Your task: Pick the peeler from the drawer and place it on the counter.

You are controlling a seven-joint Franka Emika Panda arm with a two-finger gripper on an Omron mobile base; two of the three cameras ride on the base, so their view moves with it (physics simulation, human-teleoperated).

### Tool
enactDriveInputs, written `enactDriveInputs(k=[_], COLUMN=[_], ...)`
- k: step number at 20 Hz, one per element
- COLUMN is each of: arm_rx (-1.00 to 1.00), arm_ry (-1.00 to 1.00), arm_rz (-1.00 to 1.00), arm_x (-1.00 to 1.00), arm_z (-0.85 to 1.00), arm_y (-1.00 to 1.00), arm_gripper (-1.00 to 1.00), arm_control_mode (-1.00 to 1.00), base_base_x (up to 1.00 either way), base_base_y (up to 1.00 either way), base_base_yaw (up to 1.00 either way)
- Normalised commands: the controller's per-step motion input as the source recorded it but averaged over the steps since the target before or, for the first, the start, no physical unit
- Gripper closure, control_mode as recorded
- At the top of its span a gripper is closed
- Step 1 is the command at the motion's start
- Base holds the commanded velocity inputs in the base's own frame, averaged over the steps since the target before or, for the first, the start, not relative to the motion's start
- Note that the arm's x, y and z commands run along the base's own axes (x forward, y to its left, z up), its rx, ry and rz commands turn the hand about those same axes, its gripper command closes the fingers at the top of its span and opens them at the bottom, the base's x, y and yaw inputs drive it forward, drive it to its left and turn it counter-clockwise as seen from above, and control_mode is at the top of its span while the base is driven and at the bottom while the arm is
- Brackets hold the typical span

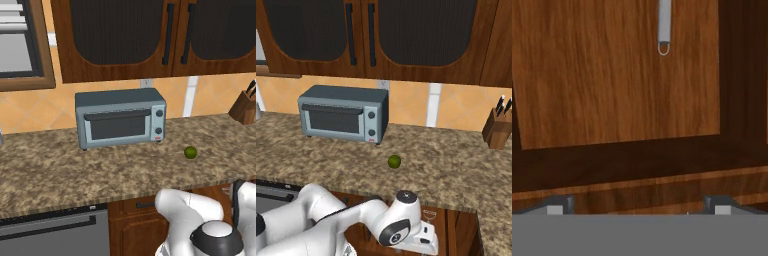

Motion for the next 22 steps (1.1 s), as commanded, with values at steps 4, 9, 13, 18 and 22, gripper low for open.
enactDriveInputs(k=[4,9,13,18,22], arm_rx=[0.00,0.00,0.00,0.00,0.00], arm_ry=[0.00,0.00,0.05,0.03,0.00], arm_rz=[0.00,0.00,0.00,0.00,0.00], arm_x=[-0.07,-0.23,-0.62,-0.78,-0.87], arm_z=[-0.04,-0.29,-0.66,-0.66,-0.64], arm_y=[-0.12,-0.24,-0.46,-0.53,-0.53], arm_gripper=[-1.00,-1.00,-1.00,-1.00,-1.00], arm_control_mode=[-1.00,-1.00,-1.00,-1.00,-1.00], base_base_x=[0.00,0.00,0.00,0.00,0.00], base_base_y=[0.00,0.00,0.00,0.00,0.00], base_base_yaw=[0.00,0.00,0.00,0.00,0.00])
